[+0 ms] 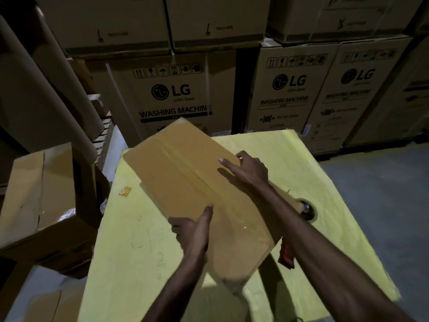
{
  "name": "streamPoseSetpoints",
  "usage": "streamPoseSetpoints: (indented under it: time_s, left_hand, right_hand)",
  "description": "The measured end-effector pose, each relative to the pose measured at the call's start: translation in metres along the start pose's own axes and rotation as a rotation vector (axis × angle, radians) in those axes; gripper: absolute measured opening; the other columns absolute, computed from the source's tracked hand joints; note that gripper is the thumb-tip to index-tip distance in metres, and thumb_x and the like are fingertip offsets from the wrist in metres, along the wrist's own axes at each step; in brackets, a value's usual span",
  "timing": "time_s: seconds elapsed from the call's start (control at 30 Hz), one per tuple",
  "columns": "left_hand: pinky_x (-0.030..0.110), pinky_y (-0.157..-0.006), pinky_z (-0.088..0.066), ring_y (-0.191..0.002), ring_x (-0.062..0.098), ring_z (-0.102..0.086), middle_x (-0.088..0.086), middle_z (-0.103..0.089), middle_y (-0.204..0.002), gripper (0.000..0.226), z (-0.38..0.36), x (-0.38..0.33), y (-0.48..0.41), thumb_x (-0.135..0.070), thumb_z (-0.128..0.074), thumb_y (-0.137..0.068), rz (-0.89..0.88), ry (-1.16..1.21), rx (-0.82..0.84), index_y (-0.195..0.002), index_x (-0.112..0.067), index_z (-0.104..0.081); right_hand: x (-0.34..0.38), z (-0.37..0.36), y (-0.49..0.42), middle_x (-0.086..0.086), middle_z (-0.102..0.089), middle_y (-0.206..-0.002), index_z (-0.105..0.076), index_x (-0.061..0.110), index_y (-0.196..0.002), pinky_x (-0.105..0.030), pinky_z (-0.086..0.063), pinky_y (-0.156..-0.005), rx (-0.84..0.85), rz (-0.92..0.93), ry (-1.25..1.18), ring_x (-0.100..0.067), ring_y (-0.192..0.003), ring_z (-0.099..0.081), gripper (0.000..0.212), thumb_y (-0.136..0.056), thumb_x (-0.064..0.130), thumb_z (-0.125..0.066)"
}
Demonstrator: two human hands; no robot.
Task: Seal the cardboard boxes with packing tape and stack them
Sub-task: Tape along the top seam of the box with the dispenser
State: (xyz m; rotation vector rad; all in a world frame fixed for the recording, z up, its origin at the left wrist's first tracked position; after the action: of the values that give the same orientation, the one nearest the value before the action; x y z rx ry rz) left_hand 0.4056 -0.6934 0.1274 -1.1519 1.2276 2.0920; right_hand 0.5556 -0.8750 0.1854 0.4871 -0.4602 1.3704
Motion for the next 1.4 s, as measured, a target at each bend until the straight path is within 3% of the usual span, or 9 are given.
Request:
streamPoseSetpoints:
  time_s: [0.17, 0.33, 0.63, 0.7, 0.8, 0.9, 1.07, 1.17, 1.4]
  left_hand:
    - [0.057, -0.116, -0.038, -0.146, 0.036, -0.036, 0.010, -0.015, -0.167, 0.153, -0.017, -0.020, 0.014, -0.084, -0.081, -0.053, -0.029, 0.128, 0.048, -0.163, -0.019, 0.002]
    - [0.053, -0.120, -0.032, -0.152, 0.036, -0.024, 0.015, -0.012, -0.168, 0.143, -0.011, -0.009, 0.013, -0.071, -0.081, -0.071, 0.080, 0.138, -0.018, -0.162, -0.012, 0.012]
    - [0.052, -0.118, -0.040, -0.140, 0.026, -0.050, 0.003, -0.041, -0.161, 0.164, -0.054, -0.019, 0.034, -0.088, -0.082, -0.031, 0.155, 0.263, 0.372, -0.162, -0.026, -0.008]
    - [0.053, -0.115, -0.043, -0.133, 0.023, -0.056, 0.002, -0.051, -0.153, 0.143, -0.041, -0.032, 0.032, -0.088, -0.081, -0.042, 0.144, 0.171, 0.405, -0.158, -0.024, -0.024]
    - [0.052, -0.102, -0.054, -0.105, 0.017, -0.071, 0.000, -0.076, -0.113, 0.051, 0.001, -0.034, 0.004, -0.059, -0.075, -0.085, 0.070, 0.088, 0.351, -0.118, -0.021, -0.068]
    - [0.052, -0.092, -0.058, -0.090, 0.023, -0.075, 0.002, -0.079, -0.086, 0.020, 0.068, -0.037, -0.034, -0.043, -0.075, -0.091, -0.231, 0.013, 0.048, -0.087, -0.024, -0.080]
    - [0.053, -0.089, -0.055, -0.107, 0.034, -0.067, 0.007, -0.072, -0.114, 0.054, 0.183, -0.040, -0.114, -0.067, -0.059, -0.089, -0.367, -0.447, -0.540, -0.120, -0.023, -0.066]
    - [0.061, -0.095, -0.051, -0.119, 0.045, -0.061, 0.017, -0.064, -0.134, 0.089, 0.204, -0.028, -0.159, -0.083, -0.051, -0.084, -0.225, -0.583, -0.423, -0.143, -0.016, -0.048]
    - [0.056, -0.086, -0.054, -0.104, 0.047, -0.065, 0.020, -0.067, -0.116, 0.097, 0.189, -0.009, -0.160, -0.095, -0.036, -0.075, -0.241, -0.496, -0.377, -0.127, -0.016, -0.057]
  right_hand:
    - [0.013, -0.012, -0.046, -0.007, -0.068, -0.121, -0.056, 0.024, -0.129, -0.039, -0.052, -0.081, 0.081, 0.130, 0.129, -0.027, -0.098, -0.063, 0.092, -0.071, 0.095, -0.046]
    - [0.054, -0.032, -0.062, -0.005, -0.067, -0.118, -0.055, 0.022, -0.127, -0.041, -0.051, -0.084, 0.108, 0.350, 0.209, -0.026, -0.098, -0.061, 0.081, -0.079, 0.088, -0.051]
    - [0.089, -0.070, -0.110, -0.005, -0.043, -0.157, -0.037, 0.024, -0.154, -0.064, -0.016, -0.119, 0.285, 0.606, 0.391, -0.028, -0.142, -0.039, 0.097, -0.080, 0.087, -0.049]
    - [0.082, -0.077, -0.118, -0.004, -0.032, -0.164, -0.028, 0.025, -0.158, -0.066, -0.014, -0.119, 0.304, 0.608, 0.440, -0.028, -0.148, -0.030, 0.100, -0.082, 0.086, -0.048]
    - [0.073, -0.083, -0.116, -0.002, -0.017, -0.170, -0.020, 0.028, -0.162, -0.067, -0.008, -0.120, 0.302, 0.591, 0.448, -0.027, -0.155, -0.016, 0.097, -0.086, 0.083, -0.046]
    - [0.066, -0.076, -0.089, 0.001, -0.006, -0.172, -0.015, 0.032, -0.162, -0.066, -0.004, -0.121, 0.302, 0.563, 0.409, -0.028, -0.157, -0.006, 0.096, -0.087, 0.082, -0.048]
    - [0.046, -0.061, 0.008, 0.011, 0.007, -0.172, -0.005, 0.044, -0.161, -0.059, 0.002, -0.123, 0.417, 0.671, 0.276, -0.021, -0.158, 0.006, 0.108, -0.075, 0.094, -0.047]
    - [0.025, -0.071, 0.045, 0.011, 0.013, -0.171, -0.001, 0.046, -0.161, -0.058, 0.006, -0.124, 0.417, 0.780, 0.445, -0.021, -0.157, 0.013, 0.111, -0.073, 0.098, -0.042]
    - [0.006, -0.067, 0.047, 0.009, 0.002, -0.172, -0.007, 0.044, -0.161, -0.060, -0.009, -0.124, 0.294, 0.780, 0.512, -0.021, -0.159, 0.001, 0.095, -0.085, 0.088, -0.042]
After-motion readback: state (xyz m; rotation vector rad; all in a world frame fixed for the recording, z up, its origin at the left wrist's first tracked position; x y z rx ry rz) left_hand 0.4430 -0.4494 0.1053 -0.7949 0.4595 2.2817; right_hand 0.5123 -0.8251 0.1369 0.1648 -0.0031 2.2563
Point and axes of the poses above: each hand's wrist, its own y-axis away from the middle knuckle, its own z-axis out of the back of the hand, x = y × z, the point moved 4 cm from there along -y, towards the middle knuckle
